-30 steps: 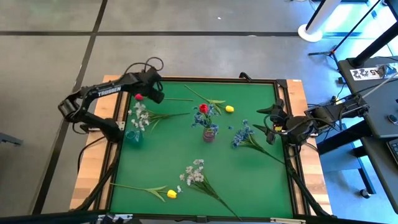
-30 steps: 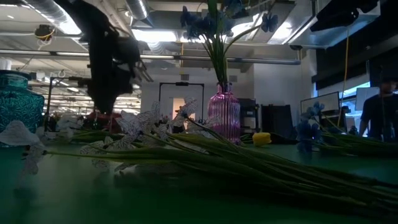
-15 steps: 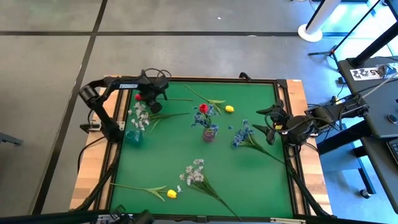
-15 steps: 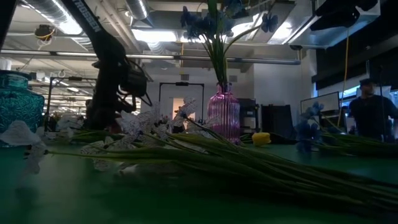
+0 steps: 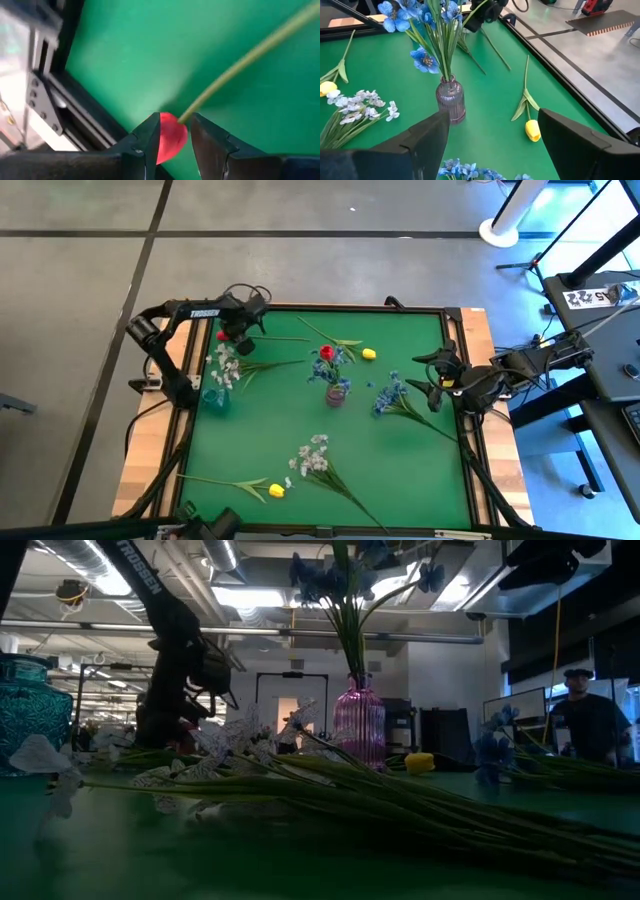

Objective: Sort flowers into vase by color
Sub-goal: Put the red flower into the purple vase

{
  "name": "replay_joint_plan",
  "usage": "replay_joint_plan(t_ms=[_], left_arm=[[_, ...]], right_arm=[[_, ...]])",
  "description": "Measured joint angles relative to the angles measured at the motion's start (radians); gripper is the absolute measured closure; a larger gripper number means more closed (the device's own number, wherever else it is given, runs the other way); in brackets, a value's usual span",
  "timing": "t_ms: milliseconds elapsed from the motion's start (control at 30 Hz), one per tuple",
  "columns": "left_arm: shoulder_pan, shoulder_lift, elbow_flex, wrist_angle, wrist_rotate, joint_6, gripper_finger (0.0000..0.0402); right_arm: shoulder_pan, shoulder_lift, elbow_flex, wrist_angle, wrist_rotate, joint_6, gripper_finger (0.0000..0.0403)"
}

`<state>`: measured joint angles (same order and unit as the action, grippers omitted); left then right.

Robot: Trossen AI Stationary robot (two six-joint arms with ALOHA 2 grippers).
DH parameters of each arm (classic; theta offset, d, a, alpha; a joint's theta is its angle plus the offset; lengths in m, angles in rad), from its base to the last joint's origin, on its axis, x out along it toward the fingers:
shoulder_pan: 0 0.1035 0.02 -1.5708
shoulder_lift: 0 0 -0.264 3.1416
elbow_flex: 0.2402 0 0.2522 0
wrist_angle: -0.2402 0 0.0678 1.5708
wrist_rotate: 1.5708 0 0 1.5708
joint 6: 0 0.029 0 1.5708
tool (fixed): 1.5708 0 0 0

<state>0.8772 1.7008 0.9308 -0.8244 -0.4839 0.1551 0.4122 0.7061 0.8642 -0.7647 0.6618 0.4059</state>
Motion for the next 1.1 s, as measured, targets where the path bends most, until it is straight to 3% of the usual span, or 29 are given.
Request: replay_joint_plan(t_ms=[133,333,700,1100], left_arm=[[0.041,0.000,0.000,0.035,0.055,-0.011,0.0298],[0.020,0.000,-0.024,0.097,0.115,0.009,0.0298],[0.008,0.008,-0.027,0.104,0.087,-0.007,0.0293],[-0.003,0.020,-0.028,0.079,0.051,-0.167,0.0394]], right_arm=[[0.000,0.006,0.000,-0.002,0.000,0.009,0.0100],[0.000,0.005,0.000,-0.001,-0.027,0.017,0.0100],[0.000,0.011,0.000,0.000,-0.026,0.017,0.0100],[0.000,0.012,0.000,0.018,-0.051,0.009,0.0100]])
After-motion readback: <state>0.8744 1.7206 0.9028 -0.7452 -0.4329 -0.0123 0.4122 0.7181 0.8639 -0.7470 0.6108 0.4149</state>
